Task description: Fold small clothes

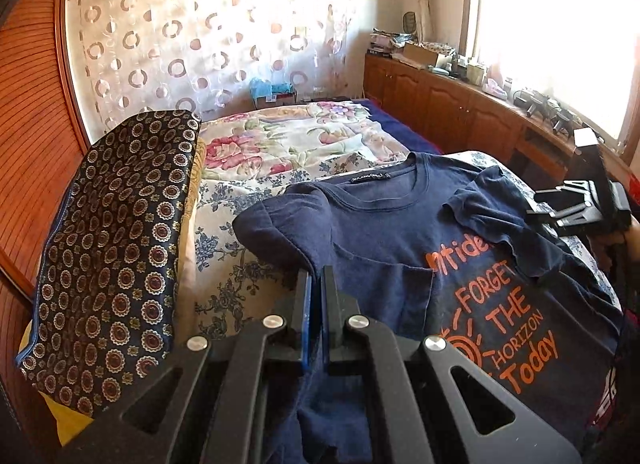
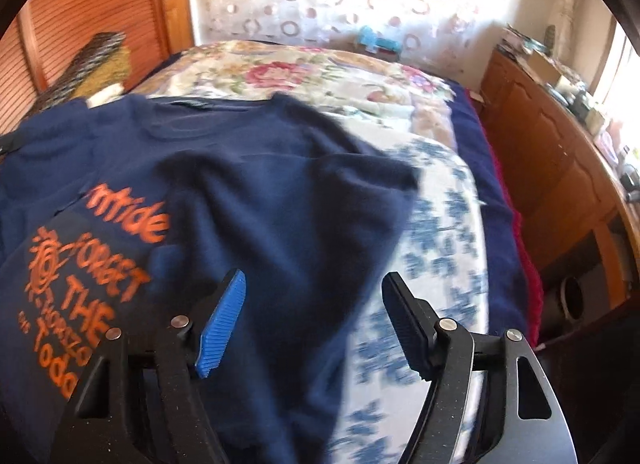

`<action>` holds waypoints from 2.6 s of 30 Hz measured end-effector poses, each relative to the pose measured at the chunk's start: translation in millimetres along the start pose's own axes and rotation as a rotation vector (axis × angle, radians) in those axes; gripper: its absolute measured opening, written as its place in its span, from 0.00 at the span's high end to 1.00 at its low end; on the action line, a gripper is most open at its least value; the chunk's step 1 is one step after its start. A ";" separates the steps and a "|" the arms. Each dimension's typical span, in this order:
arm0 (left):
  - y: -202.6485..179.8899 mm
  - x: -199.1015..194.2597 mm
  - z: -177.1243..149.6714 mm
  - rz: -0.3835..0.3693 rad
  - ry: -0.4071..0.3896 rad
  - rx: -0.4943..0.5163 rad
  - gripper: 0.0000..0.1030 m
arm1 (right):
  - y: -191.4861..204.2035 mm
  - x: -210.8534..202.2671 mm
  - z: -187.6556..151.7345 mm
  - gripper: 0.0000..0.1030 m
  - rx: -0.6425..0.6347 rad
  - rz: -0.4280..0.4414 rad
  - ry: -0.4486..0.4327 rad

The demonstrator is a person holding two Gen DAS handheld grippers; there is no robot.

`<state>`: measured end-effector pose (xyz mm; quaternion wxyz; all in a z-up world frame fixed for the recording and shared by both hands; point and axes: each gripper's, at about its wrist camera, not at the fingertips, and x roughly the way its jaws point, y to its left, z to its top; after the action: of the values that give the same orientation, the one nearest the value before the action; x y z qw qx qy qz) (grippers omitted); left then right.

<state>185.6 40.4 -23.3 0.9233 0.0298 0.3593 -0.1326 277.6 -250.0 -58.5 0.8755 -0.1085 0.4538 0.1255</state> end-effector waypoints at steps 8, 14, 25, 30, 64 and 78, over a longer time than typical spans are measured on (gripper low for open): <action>-6.7 -5.8 1.1 -0.008 -0.019 0.009 1.00 | -42.8 31.3 22.0 0.43 0.105 -0.005 0.033; -4.1 -18.5 0.9 -0.011 -0.047 0.012 1.00 | -44.2 41.3 37.2 0.76 0.133 0.015 0.034; 2.5 -101.6 -22.7 -0.069 -0.219 -0.022 1.00 | -11.7 -53.5 22.4 0.97 0.040 0.045 -0.202; 13.6 -157.9 -68.1 -0.073 -0.292 -0.078 1.00 | -2.2 -124.6 -11.7 0.98 0.013 0.077 -0.299; 26.7 -176.3 -164.1 -0.001 -0.125 -0.090 0.59 | 22.2 -191.2 -155.4 0.55 0.019 0.075 -0.197; 70.7 -128.2 -152.1 0.055 -0.038 -0.138 0.55 | 10.1 -114.6 -122.2 0.48 0.055 0.092 -0.123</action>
<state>14.1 160.0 -52.7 0.9331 -0.0265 0.3489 -0.0827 116.8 -291.4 -34.0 0.8977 -0.0555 0.4070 0.1592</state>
